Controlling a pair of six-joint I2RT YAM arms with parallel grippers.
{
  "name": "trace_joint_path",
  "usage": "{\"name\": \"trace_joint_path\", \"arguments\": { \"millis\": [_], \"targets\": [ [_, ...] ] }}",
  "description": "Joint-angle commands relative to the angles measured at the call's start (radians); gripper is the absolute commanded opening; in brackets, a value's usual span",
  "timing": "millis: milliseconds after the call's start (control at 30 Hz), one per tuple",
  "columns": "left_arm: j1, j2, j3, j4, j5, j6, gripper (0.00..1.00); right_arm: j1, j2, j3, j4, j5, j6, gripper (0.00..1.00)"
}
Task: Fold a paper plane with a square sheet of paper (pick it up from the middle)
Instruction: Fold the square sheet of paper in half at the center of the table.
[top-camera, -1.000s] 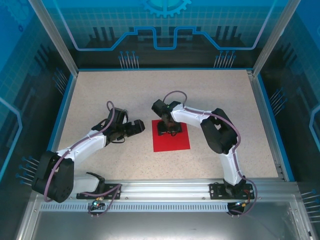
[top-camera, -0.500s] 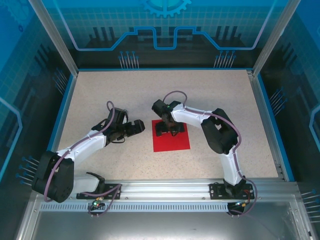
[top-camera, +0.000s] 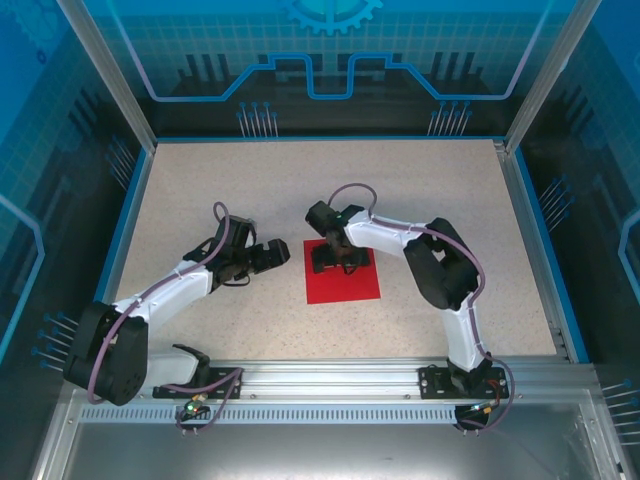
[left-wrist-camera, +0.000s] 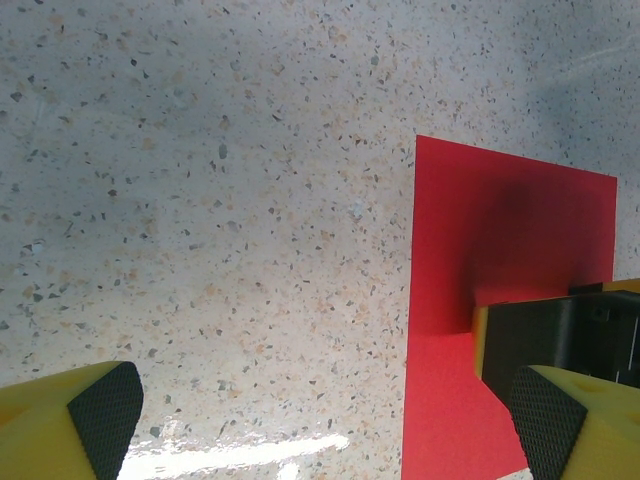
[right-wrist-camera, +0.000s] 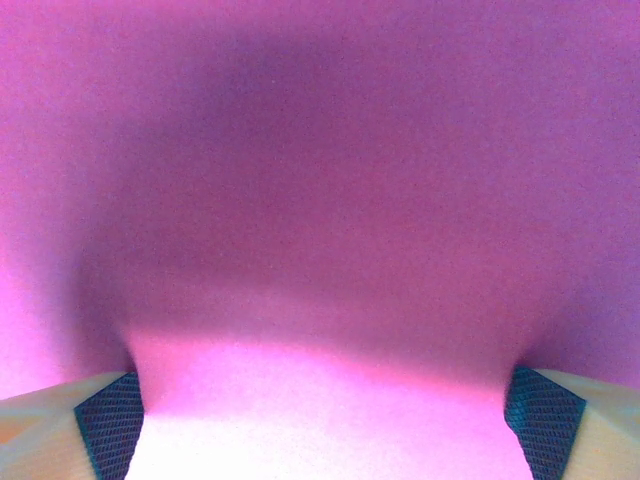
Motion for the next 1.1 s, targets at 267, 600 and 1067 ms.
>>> {"name": "trace_joint_path", "arguments": {
  "millis": [267,600,1067],
  "targets": [
    [0.009,0.007,-0.009,0.014,0.034,-0.013,0.99,0.011,0.091,-0.077,0.003,-0.053,0.037,0.77],
    [0.009,0.01,-0.006,0.008,0.035,-0.01,0.98,0.015,-0.017,-0.007,-0.05,-0.013,0.012,0.63],
    [0.009,0.007,0.035,-0.034,0.037,0.002,0.98,0.01,-0.211,-0.012,-0.007,-0.104,0.008,0.29]
  ]
}}
